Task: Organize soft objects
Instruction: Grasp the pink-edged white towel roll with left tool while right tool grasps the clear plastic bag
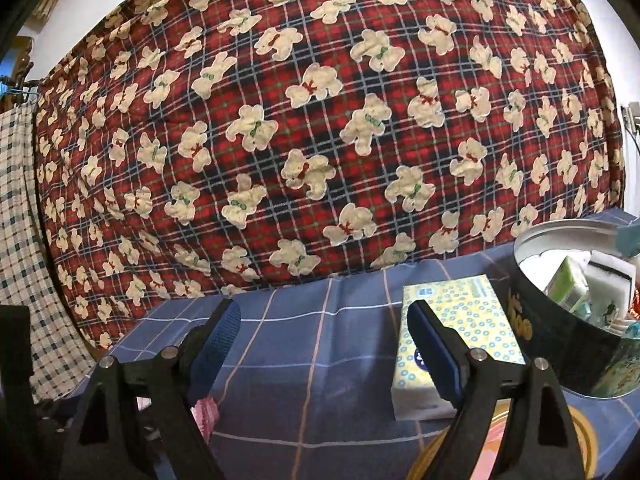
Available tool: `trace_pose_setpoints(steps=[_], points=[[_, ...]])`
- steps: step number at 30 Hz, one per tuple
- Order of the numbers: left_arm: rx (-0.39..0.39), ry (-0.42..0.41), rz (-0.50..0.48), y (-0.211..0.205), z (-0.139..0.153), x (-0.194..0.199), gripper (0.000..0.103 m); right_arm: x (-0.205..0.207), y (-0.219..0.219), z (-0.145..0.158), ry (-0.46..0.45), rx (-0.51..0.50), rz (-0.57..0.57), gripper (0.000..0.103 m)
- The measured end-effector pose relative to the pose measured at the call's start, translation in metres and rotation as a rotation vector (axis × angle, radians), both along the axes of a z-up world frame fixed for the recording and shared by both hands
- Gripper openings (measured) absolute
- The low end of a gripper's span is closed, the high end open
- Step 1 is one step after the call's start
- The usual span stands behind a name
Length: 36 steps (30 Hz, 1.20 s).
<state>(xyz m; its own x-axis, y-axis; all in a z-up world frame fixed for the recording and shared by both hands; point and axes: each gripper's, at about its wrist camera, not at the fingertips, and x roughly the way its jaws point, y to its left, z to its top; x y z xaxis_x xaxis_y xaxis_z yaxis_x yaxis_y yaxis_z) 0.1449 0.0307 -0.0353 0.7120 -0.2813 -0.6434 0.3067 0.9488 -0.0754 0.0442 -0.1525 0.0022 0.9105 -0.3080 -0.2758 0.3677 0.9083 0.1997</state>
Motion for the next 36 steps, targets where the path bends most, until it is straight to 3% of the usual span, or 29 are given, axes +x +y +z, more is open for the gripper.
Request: trace_pose_setpoints(steps=[3, 7, 9, 12, 15, 17, 23, 28, 30, 36], points=[[0.019, 0.001, -0.063, -0.022, 0.002, -0.002, 0.103, -0.003, -0.002, -0.001, -0.003, 0.012, 0.002, 0.087], [0.178, -0.012, -0.045, -0.052, -0.006, 0.007, 0.102, -0.004, -0.005, -0.002, 0.005, 0.033, 0.006, 0.087], [0.218, 0.041, -0.032, -0.056, -0.014, 0.015, 0.091, -0.002, -0.005, -0.002, 0.01, 0.036, 0.013, 0.087], [0.188, 0.07, -0.01, -0.047, -0.017, 0.02, 0.069, 0.001, -0.004, -0.003, 0.03, 0.04, 0.041, 0.087], [0.141, 0.075, -0.013, -0.039, -0.016, 0.021, 0.055, 0.004, -0.003, -0.004, 0.045, 0.04, 0.059, 0.087], [0.127, 0.058, -0.016, -0.037, -0.014, 0.017, 0.05, 0.005, -0.002, -0.004, 0.055, 0.04, 0.066, 0.087], [0.026, -0.003, 0.019, -0.021, -0.001, 0.01, 0.05, 0.018, 0.007, -0.006, 0.111, 0.012, 0.089, 0.087], [-0.039, -0.077, 0.166, 0.006, 0.014, 0.009, 0.05, 0.062, 0.026, -0.013, 0.212, 0.02, 0.164, 0.087], [-0.045, -0.095, 0.215, 0.015, 0.016, 0.009, 0.049, 0.089, 0.037, -0.021, 0.286, 0.033, 0.212, 0.087], [-0.025, -0.07, 0.281, 0.028, 0.01, 0.019, 0.049, 0.147, 0.052, -0.034, 0.396, 0.069, 0.302, 0.084]])
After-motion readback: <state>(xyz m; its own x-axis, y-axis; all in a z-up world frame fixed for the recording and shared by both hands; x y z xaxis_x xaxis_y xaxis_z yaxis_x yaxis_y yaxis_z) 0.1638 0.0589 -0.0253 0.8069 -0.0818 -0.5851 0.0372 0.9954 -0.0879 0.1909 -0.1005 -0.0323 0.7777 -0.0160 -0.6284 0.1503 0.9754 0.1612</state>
